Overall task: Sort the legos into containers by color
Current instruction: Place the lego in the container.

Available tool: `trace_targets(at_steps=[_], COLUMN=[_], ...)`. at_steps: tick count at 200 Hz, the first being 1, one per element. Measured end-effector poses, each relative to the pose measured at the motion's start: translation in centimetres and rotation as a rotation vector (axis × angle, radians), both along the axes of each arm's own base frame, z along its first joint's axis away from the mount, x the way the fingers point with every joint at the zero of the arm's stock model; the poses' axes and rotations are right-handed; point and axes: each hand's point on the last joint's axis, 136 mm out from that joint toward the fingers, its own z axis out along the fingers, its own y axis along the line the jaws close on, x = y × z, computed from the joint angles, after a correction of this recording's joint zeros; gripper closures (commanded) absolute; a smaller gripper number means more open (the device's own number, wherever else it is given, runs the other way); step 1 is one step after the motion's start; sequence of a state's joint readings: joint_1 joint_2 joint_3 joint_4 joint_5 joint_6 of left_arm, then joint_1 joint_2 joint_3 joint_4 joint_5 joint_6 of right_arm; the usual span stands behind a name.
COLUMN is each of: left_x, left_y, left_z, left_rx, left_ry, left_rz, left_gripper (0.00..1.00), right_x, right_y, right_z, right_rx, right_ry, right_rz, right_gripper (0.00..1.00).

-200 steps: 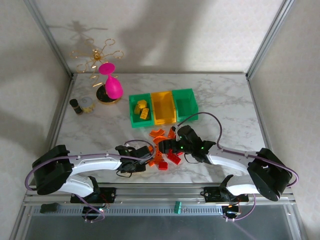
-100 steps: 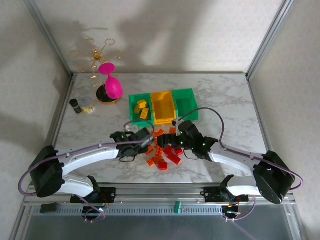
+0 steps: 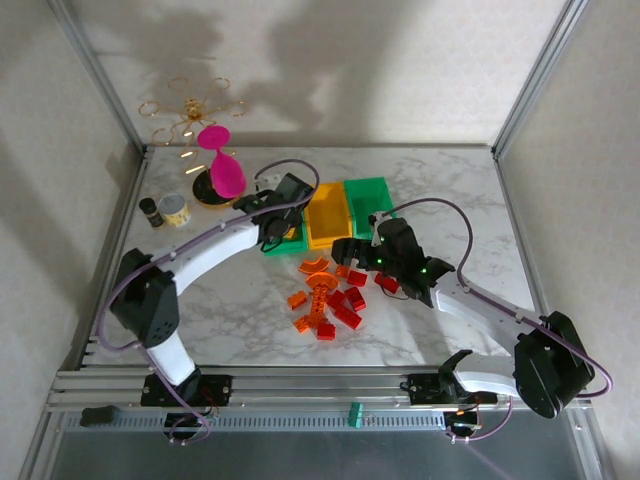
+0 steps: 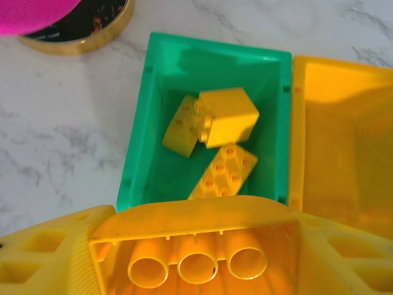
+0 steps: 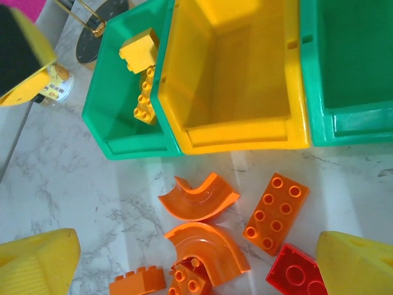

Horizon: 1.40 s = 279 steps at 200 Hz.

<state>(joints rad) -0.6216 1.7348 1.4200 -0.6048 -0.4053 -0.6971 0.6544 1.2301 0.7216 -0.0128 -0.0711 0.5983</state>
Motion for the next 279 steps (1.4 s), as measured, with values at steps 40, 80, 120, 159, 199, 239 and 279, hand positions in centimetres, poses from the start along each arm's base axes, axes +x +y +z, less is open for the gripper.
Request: trace_targets(at_steps=[40, 80, 120, 159, 199, 239, 279], left_x=[2.3, 3.4, 4.0, 4.6, 4.7, 3.3, -0.6], left_y=[0.9, 0.6, 0.4, 0.3, 0.2, 0.5, 0.9], left_z=[-3.4, -6.7, -7.4, -6.8, -6.1, -2.4, 0.9], left_rx=[0.05, 0.071, 0.091, 0.088, 0.084, 0.038, -0.07], left_ry=[0.046, 0.091, 0.097, 0.084, 0.076, 0.016, -0.045], left_rz=[0.013, 0.009, -0.006, -0.009, -0.012, -0.022, -0.066], left_gripper=[0.39, 0.36, 0.27, 0.24, 0.23, 0.23, 0.23], right_x=[0.1, 0.3, 0.3, 0.7, 1.3, 1.2, 0.6], right_y=[0.0, 0.2, 0.2, 0.5, 0.8, 0.9, 2.4], right_z=[0.0, -0.4, -0.8, -0.5, 0.2, -0.8, -2.0], right_rx=[0.001, 0.0, -0.008, -0.014, -0.039, -0.109, -0.211], right_ry=[0.0, 0.005, 0.014, 0.002, -0.024, -0.008, 0.015], right_rz=[-0.002, 0.001, 0.002, 0.01, 0.03, 0.055, 0.1], right_gripper=[0.01, 0.01, 0.01, 0.01, 0.01, 0.01, 0.02])
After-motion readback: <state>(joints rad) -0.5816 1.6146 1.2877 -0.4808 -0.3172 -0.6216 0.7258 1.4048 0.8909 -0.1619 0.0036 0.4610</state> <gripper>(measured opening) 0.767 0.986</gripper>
